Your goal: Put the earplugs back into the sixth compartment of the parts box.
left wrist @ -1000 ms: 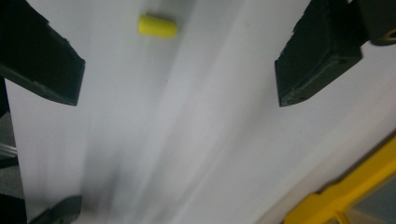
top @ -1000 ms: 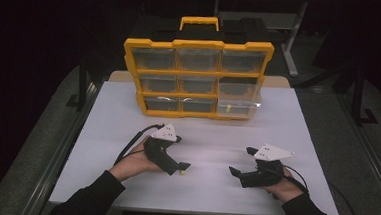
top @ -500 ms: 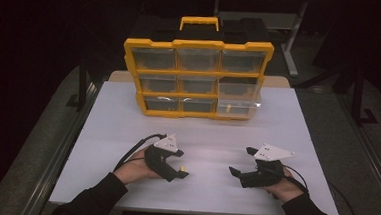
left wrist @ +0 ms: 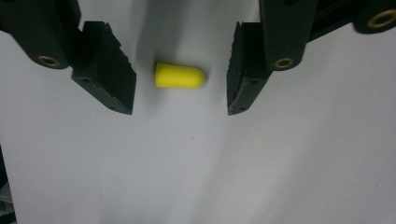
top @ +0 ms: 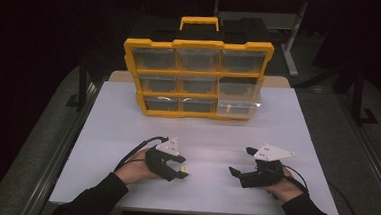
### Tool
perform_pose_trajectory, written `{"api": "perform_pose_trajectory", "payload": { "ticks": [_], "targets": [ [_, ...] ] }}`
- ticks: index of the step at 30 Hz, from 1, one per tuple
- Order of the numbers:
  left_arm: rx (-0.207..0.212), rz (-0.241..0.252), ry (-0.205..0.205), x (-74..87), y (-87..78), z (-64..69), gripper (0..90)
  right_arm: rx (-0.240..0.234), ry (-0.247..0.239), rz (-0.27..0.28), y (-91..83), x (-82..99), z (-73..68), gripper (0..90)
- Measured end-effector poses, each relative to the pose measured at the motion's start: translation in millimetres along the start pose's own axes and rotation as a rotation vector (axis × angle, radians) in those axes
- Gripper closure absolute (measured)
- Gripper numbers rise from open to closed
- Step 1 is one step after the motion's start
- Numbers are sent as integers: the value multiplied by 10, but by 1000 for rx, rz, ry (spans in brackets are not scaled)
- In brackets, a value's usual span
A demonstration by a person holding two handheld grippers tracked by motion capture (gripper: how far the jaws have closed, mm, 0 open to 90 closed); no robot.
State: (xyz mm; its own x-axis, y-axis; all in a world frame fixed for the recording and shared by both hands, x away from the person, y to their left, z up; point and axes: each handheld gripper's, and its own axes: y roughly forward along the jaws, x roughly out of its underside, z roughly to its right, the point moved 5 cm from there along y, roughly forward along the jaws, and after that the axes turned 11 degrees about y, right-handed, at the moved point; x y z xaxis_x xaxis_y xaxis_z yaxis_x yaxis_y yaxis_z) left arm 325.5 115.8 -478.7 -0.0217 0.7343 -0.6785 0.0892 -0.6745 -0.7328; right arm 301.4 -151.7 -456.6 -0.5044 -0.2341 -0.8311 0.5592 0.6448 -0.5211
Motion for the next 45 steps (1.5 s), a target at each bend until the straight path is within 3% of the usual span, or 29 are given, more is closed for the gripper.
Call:
{"api": "perform_pose_trajectory", "payload": {
  "ticks": [4, 13, 22, 26, 28, 32, 39, 45],
  "targets": [
    [9, -12, 12, 9, 3, 12, 514, 0, 0, 0, -1, 0, 0, 95],
    [-17, -24, 32, 12, -3, -6, 658, 0, 0, 0, 1, 0, -3, 95],
    [-4, -15, 25, -20, -18, -31, 683, 2, 0, 3, -3, -3, 1, 95],
    [-5, 7, 21, -91, -47, -55, 684, 0, 1, 1, 4, -1, 1, 95],
    [-1, 26, -5, -124, -59, -68, 685, 0, 1, 1, 6, -2, 1, 95],
    [-19, 26, -7, -202, -108, -134, 687, 0, 0, -2, 8, 0, 3, 94],
    [-30, 72, -56, -410, -224, -266, 689, 0, 1, -1, 11, -1, 0, 95],
    [-56, 101, -45, -649, -358, -385, 688, 1, 1, 0, 9, -1, 2, 95]
  ]
}}
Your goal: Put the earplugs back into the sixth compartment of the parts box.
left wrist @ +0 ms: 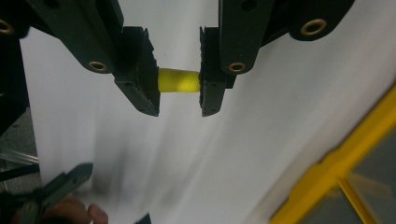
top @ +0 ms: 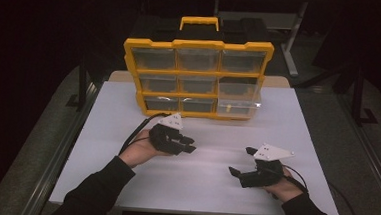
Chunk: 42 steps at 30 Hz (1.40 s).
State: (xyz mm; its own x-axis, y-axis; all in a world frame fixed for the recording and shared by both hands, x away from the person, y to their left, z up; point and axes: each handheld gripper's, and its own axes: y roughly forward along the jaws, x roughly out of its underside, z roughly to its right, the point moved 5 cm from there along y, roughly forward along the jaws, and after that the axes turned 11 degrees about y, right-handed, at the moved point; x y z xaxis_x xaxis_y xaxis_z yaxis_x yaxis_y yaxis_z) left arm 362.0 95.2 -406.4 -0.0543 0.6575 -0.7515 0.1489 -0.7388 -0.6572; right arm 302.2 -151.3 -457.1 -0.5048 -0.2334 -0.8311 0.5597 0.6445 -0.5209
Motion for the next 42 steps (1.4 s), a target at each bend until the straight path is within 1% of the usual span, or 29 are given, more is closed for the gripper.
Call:
{"api": "perform_pose_trajectory", "payload": {
  "ticks": [3, 10, 13, 18, 19, 25, 31, 34, 36, 42],
  "targets": [
    [-6, 13, 9, -136, -55, -53, 689, 0, -1, 0, -1, -1, 2, 95],
    [-3, 47, 29, -461, -155, -179, 690, -2, -1, 0, 0, -1, -2, 95],
    [-3, 61, 26, -592, -185, -230, 690, -2, -1, 1, -2, -2, 0, 95],
    [-4, 74, 35, -806, -233, -324, 692, -3, 0, 1, -2, -2, -1, 95],
    [-4, 83, 28, -859, -243, -347, 693, -3, -1, 1, -2, -2, -2, 95],
    [-12, 108, 25, -1105, -297, -468, 695, -4, -1, 1, -2, -1, -3, 95],
    [-23, 116, 29, -1335, -326, -605, 695, -5, 3, 1, -5, -2, -4, 95],
    [-38, 118, 22, -1425, -302, -684, 695, -5, 2, 2, -5, -2, -4, 95],
    [-47, 123, 5, -1476, -261, -727, 695, -6, 3, 1, -6, -2, -6, 95],
    [-48, 117, -12, -1572, -86, -837, 692, -8, 3, 1, -7, -1, -7, 95]
  ]
}}
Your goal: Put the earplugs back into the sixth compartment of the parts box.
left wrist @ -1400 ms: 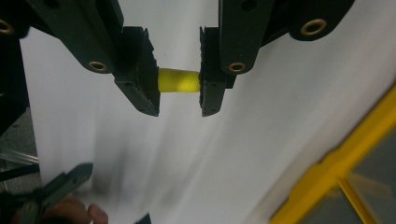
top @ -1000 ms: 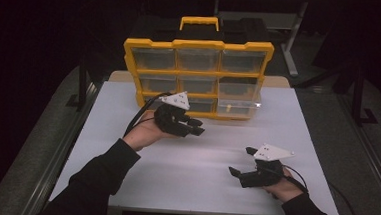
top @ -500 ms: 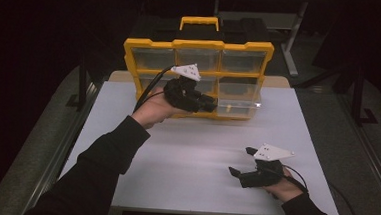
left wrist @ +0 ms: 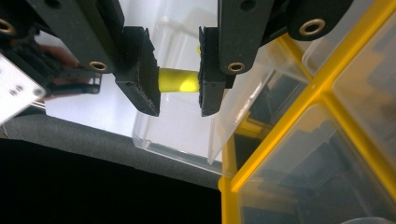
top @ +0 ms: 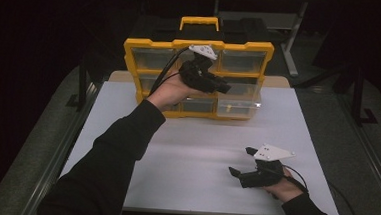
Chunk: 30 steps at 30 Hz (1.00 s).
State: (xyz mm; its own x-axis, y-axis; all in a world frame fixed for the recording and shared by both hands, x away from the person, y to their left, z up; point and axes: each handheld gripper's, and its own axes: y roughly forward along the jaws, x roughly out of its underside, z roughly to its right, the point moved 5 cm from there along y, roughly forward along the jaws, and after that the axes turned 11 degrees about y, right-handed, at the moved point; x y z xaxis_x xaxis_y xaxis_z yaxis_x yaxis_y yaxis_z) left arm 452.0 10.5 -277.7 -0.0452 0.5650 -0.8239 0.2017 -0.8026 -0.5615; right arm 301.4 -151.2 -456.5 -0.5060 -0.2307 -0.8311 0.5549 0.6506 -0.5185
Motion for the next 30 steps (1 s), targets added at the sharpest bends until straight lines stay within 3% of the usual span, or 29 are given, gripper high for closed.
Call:
{"api": "perform_pose_trajectory", "payload": {
  "ticks": [9, 13, 17, 30],
  "targets": [
    [-3, -38, -23, 37, 295, -45, 640, -1, 2, 4, -11, -1, 1, 95],
    [-7, -23, -53, 24, 305, -45, 557, -2, 1, 3, -10, 0, 0, 95],
    [-4, -15, -44, -12, 237, -14, 543, -1, 2, 4, -10, 0, 2, 95],
    [62, 19, -9, -89, 93, 320, 880, 1, -1, 2, -5, 1, -3, 95]
  ]
}}
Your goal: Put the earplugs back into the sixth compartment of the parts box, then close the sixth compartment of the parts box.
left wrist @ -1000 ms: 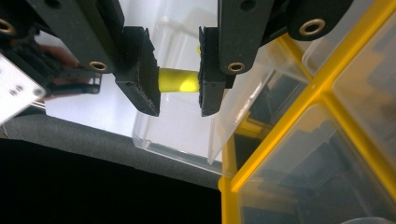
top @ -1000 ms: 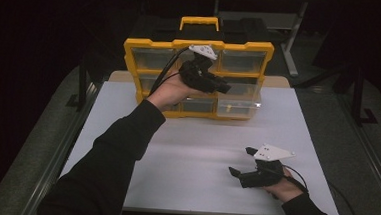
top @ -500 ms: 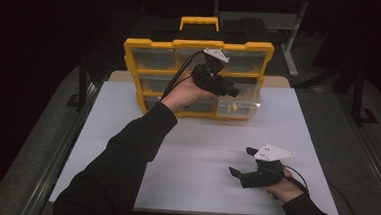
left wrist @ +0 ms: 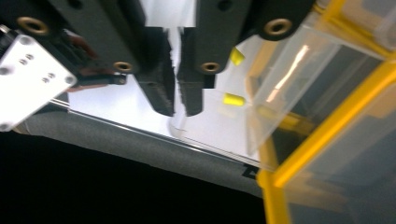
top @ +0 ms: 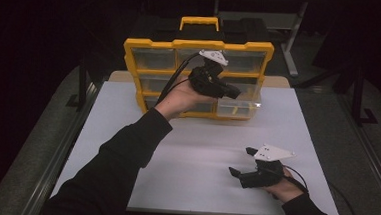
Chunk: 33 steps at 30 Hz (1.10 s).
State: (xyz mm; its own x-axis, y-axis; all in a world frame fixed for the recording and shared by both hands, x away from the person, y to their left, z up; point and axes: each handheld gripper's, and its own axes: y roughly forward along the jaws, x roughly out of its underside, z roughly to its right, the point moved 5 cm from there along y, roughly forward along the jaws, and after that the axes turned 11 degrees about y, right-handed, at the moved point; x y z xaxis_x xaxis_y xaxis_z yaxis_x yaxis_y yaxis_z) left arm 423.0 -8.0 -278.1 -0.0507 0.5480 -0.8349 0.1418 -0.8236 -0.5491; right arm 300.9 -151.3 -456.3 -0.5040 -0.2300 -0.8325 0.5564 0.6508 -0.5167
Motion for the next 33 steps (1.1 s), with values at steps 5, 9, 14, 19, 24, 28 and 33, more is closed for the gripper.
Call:
{"api": "perform_pose_trajectory", "payload": {
  "ticks": [5, 9, 14, 19, 24, 28, 33],
  "targets": [
    [13, -11, 4, 63, 55, 119, 900, 0, 1, 0, -1, 3, -6, 95],
    [9, -29, 6, 155, 131, 178, 899, 2, 1, 0, -4, 2, -2, 95],
    [11, -54, 1, 259, 221, 189, 900, 1, 1, -1, -3, 2, 1, 95],
    [-4, -74, 6, 309, 270, 172, 900, 1, 0, -1, -1, 2, 3, 95],
    [-36, -86, 13, 333, 292, 125, 900, 1, -1, 1, -6, 1, 3, 95],
    [-36, -81, 15, 332, 296, 116, 900, 0, -1, 1, -7, 0, 4, 95],
    [-45, -73, 11, 328, 302, 93, 900, 1, -1, 1, -4, 0, 3, 95]
  ]
}}
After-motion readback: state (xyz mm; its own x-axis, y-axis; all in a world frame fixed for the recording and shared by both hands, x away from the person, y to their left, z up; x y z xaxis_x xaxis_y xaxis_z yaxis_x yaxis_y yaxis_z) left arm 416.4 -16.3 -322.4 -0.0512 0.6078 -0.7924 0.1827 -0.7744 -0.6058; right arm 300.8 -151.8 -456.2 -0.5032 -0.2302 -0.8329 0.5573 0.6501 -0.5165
